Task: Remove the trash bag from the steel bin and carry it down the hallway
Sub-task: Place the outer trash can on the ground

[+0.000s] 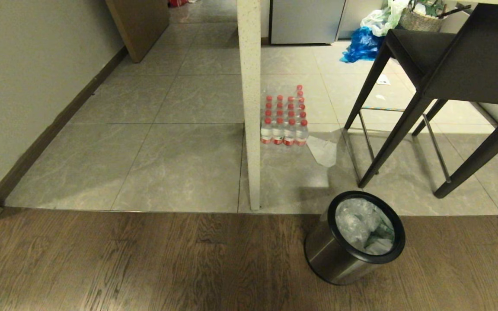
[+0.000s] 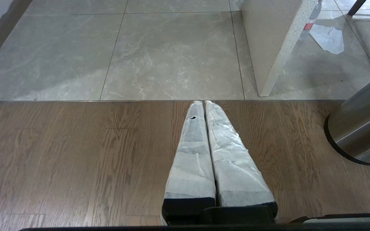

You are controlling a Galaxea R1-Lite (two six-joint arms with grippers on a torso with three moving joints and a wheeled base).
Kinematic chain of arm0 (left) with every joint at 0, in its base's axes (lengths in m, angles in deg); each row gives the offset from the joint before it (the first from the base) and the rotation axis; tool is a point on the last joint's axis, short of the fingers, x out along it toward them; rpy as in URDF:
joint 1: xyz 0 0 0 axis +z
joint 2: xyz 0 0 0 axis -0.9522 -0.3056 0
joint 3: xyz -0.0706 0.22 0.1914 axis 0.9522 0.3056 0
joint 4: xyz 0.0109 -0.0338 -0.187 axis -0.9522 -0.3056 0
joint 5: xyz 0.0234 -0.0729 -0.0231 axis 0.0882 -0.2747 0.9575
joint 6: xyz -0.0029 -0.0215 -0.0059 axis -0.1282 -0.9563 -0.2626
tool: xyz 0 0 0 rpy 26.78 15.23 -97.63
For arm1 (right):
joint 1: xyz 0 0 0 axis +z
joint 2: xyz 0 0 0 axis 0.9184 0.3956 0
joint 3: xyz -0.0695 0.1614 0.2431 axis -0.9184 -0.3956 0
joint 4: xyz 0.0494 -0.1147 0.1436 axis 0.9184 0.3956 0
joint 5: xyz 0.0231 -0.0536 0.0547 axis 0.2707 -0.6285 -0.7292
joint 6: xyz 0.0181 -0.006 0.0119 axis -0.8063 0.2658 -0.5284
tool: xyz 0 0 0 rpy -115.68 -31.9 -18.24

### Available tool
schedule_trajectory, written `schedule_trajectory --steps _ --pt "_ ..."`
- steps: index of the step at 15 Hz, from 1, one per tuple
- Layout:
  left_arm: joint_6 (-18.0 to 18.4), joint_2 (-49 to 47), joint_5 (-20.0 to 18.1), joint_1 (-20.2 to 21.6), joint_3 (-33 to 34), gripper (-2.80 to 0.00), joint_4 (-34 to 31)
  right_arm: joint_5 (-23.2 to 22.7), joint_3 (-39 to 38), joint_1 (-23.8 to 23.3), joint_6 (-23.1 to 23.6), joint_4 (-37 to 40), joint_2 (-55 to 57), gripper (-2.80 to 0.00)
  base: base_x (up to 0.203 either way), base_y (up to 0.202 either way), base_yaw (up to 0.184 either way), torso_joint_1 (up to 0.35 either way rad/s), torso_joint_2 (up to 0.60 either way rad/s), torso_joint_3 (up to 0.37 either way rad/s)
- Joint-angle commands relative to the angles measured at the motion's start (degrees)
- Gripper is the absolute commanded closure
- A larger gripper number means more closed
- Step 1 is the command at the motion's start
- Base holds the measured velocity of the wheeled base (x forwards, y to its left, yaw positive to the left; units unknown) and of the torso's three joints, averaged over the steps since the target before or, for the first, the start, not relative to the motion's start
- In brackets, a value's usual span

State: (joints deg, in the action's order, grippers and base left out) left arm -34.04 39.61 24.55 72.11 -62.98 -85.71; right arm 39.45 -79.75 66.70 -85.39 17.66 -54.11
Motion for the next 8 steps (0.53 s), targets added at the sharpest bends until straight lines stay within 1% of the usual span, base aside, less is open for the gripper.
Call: schedule_trajectory --steps 1,8 --pt "-0.03 0.02 0.01 0.01 0.0 0.0 0.04 0.0 0.0 0.0 -0.02 -0.01 -0.02 0.0 0.0 0.0 0.0 0.0 0.0 0.0" --pt "-0.03 0.02 0.01 0.01 0.0 0.0 0.04 0.0 0.0 0.0 -0.02 -0.01 -0.02 0.0 0.0 0.0 0.0 0.0 0.0 0.0"
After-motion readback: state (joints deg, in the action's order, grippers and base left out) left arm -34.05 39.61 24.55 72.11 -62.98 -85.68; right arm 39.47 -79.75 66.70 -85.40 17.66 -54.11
